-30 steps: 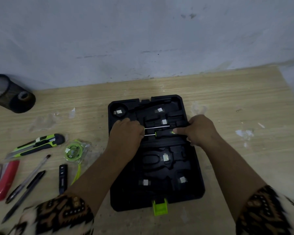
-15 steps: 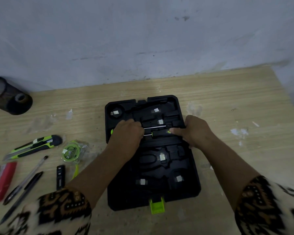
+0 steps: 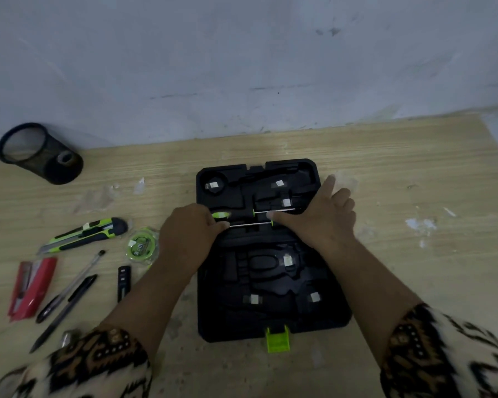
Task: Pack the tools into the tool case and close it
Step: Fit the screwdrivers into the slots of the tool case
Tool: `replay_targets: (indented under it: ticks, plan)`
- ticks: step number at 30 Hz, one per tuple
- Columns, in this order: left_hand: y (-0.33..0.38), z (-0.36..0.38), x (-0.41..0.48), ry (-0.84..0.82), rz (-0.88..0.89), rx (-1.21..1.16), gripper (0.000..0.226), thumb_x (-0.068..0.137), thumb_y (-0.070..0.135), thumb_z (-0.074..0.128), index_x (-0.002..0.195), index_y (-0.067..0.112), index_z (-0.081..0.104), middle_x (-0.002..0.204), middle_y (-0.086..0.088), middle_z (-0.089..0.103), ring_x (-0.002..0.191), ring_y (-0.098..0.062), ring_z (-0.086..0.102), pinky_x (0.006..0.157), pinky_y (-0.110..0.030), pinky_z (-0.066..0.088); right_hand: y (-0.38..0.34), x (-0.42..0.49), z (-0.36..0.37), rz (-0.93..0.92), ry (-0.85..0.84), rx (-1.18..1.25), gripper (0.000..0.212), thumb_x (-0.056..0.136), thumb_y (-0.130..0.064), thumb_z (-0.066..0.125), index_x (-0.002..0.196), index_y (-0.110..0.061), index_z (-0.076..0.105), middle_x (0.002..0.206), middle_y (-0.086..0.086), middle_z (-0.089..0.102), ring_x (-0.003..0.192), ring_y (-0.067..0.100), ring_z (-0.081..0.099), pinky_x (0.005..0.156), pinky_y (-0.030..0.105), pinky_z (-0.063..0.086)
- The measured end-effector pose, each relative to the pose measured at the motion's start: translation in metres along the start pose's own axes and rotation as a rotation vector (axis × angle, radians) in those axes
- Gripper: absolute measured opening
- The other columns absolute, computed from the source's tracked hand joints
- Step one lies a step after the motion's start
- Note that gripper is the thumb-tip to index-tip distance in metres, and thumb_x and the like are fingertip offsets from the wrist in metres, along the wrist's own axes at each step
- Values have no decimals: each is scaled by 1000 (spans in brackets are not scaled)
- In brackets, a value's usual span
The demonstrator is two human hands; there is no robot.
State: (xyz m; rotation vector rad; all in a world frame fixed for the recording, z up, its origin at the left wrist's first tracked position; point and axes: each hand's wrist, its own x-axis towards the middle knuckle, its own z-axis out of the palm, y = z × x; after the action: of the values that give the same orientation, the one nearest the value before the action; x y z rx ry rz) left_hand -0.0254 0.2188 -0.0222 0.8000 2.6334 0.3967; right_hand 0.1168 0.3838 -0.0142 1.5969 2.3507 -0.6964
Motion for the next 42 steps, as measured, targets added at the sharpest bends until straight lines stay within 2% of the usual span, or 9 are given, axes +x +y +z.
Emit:
replay_targets:
  ticks: [2,5,10,15,21,28,31,35,42]
  plan:
    - [0,-1,3,-20,-72,-51,39,76,54,73,56,22,61,57,4,58,58,-15,57,56,-26,41,-7,-4,10,16,0,-1,151,50,-88,63,152,-7,-12,155,25,10,143,41,14,114,49,21]
    - [2,-1,6,-58,-105,-48,39,75,53,74,64,17,68,65,-2,64,67,-21,63,59,-27,45,-13,-6,18,53,-23,18,151,52,-81,71,151,-5,-13,155,25,10,142,41,15,114,49,20]
    - [6,-3,6,-66,-103,-26,37,76,52,75,69,17,69,73,-4,67,71,-23,63,62,-29,47,-18,0,18,100,-52,50,153,50,-72,80,151,-8,-15,156,21,8,142,38,15,113,52,21]
    - [5,-2,13,-111,-95,-16,37,75,52,76,64,17,67,71,-4,66,74,-24,64,61,-28,42,-20,4,16,153,-141,142,155,51,-64,84,149,-15,-24,158,20,-6,146,37,3,116,51,14]
    - [2,0,11,-86,-24,-4,37,79,48,73,62,16,63,74,-7,65,76,-28,63,62,-30,42,-24,10,14,211,-152,152,157,48,-60,88,149,-17,-24,158,20,-4,145,37,6,116,50,14]
    - [6,-2,13,-86,-41,23,38,76,50,76,73,13,71,79,-8,68,78,-27,65,67,-33,50,-24,12,14,228,-163,178,158,46,-58,90,149,-22,-25,158,16,-5,145,36,6,114,53,16]
    - [4,-1,13,-90,-39,-2,35,76,50,76,68,16,69,74,-5,68,75,-25,64,66,-32,50,-23,11,15,206,-160,189,156,50,-55,90,149,-22,-27,159,17,-6,145,36,6,113,54,18]
    - [-1,0,12,-88,-41,-73,34,75,49,76,58,24,60,62,1,60,66,-20,61,61,-26,39,-25,14,11,212,-178,212,153,54,-46,91,149,-19,-25,159,19,-8,146,38,1,115,56,21]
    - [-7,6,7,-23,3,-109,31,77,47,75,62,25,59,72,4,64,72,-17,61,64,-28,44,-25,9,11,200,-146,129,150,55,-57,87,151,-17,-21,158,22,-1,145,39,8,113,55,19]
